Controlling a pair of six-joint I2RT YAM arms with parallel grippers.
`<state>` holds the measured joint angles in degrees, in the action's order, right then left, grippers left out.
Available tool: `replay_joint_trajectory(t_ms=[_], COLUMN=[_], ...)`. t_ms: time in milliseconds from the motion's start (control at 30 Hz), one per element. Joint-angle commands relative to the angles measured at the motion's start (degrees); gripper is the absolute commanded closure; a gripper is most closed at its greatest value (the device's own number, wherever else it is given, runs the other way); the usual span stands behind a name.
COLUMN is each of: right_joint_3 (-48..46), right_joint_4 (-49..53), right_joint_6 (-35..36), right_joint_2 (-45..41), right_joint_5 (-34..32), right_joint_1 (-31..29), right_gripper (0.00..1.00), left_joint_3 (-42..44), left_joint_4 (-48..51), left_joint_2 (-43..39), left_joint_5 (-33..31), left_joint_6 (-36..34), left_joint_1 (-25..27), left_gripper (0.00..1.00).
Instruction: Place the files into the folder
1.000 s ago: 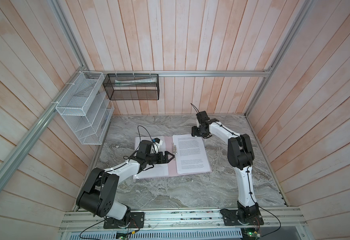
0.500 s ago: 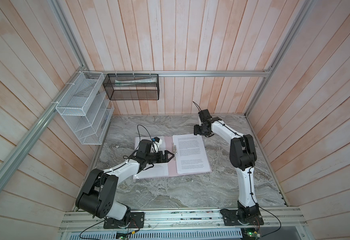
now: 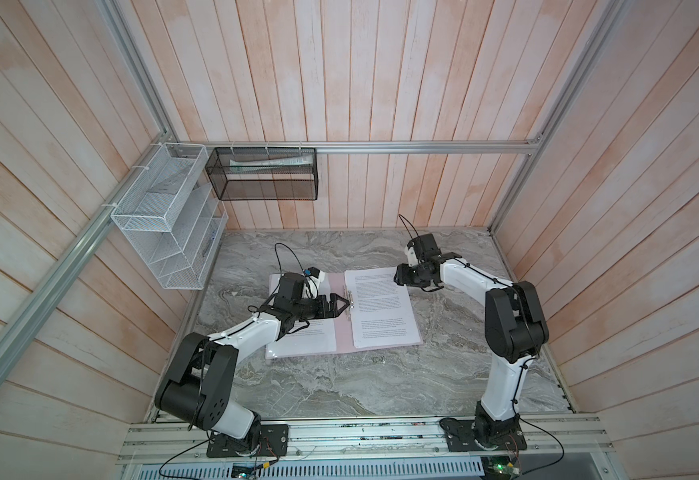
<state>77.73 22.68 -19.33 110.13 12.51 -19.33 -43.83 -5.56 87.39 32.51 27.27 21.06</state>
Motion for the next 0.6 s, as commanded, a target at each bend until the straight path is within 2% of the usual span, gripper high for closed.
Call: replay_joint_trajectory(t_ms=[0, 133, 233, 367, 467, 567], right_joint_3=[-4.0, -10.8, -15.6, -19.7, -22.0, -23.1], right_joint_4=[-8.0, -14.2, -19.7, -25.1, -29.0, -31.6], right_joint_6=[-1.6, -5.6, -9.8, -13.9, -17.7, -20.3], right_joint_2=[-4.8, -7.6, -8.9, -10.6, -11.2, -11.1], right_joint_5=[13.7, 23.9, 28.5, 29.2, 28.8, 29.1], right_joint_1=[-0.2, -0.7, -1.6, -4.0, -5.3, -6.0], right_gripper=[0.45, 0.45, 0.45, 0.45, 0.53, 0.56], left_joint_3=[-1.8, -1.8, -1.8, -2.2, -3.6, -4.8], left_joint_4=[-3.0, -4.1, -5.0, -6.5, -6.3, -6.0], left_joint_2=[1.7, 3.3, 4.2, 5.4, 6.5, 7.6], left_joint_5=[-0.6, -1.6, -2.4, -2.7, -2.6, -2.5], left_joint_6=[0.0, -0.3, -0.1, 1.0, 1.3, 1.2], left_joint_1=[-0.2, -0.3, -0.2, -0.2, -0.2, -0.1], left_gripper=[0.02, 0.02, 0.02, 0.03, 0.04, 0.04])
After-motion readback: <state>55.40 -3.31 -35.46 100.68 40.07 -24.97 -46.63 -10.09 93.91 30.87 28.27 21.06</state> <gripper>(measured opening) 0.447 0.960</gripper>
